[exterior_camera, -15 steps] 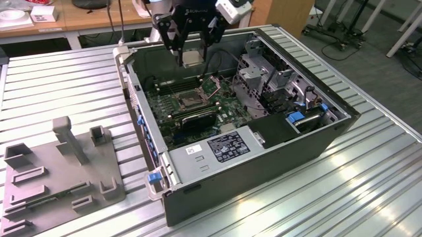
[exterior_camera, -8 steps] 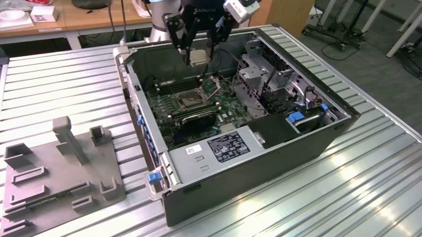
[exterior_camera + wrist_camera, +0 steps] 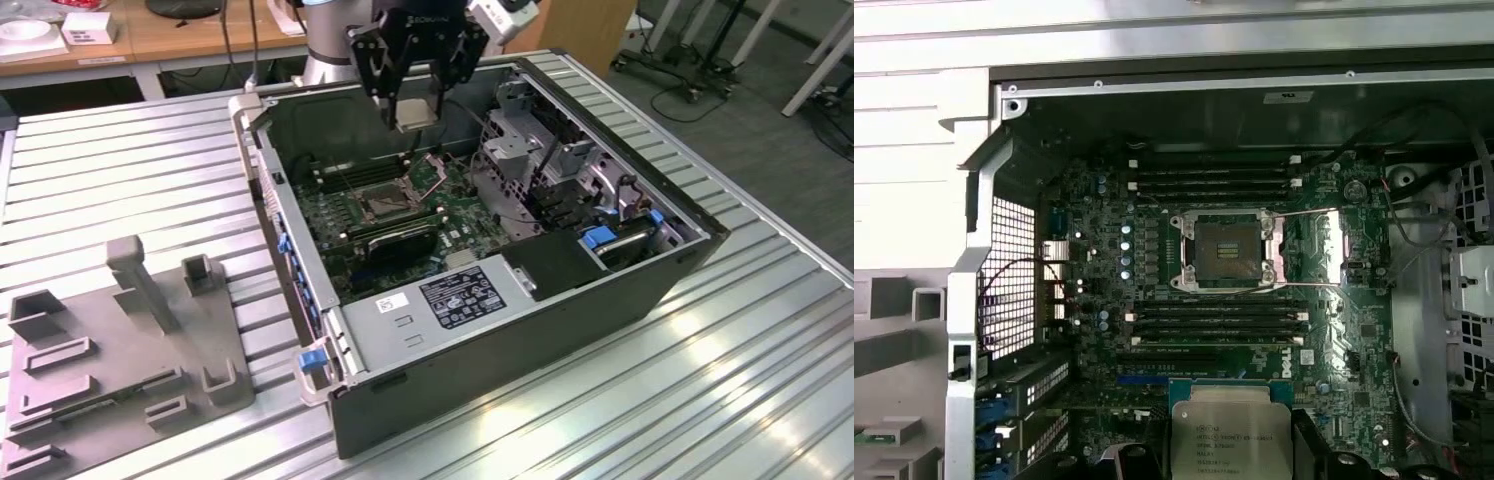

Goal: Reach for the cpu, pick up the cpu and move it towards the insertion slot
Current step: 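Pick up the cpu and move it towards the insertion slot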

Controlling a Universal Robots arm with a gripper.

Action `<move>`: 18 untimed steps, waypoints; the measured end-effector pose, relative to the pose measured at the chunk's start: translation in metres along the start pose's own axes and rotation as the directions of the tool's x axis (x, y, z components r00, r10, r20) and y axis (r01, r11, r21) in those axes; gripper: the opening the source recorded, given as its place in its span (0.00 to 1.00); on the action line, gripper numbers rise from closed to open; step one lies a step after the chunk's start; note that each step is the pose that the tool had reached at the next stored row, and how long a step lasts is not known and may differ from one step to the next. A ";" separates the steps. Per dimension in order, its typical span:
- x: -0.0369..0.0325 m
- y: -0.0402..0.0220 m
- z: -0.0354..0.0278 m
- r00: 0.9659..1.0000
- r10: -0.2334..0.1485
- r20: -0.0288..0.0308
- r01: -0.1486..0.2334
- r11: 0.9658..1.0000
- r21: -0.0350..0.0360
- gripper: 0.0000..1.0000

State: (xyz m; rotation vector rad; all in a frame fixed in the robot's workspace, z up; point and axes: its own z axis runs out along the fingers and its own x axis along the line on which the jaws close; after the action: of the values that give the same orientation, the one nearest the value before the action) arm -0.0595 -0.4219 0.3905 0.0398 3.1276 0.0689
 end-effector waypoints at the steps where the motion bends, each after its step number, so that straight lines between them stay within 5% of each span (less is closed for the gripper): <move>1: -0.0010 0.0000 0.0000 1.000 0.000 0.000 0.000 1.000 0.000 0.55; 9: -0.0018 0.0001 0.0000 1.000 0.000 0.000 0.000 1.000 0.000 0.55; 18: -0.0017 0.0035 0.0010 1.000 0.000 0.000 0.000 1.000 -0.010 0.55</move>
State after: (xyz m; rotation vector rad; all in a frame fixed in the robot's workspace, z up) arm -0.0577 -0.4184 0.3897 0.0399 3.1273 0.0846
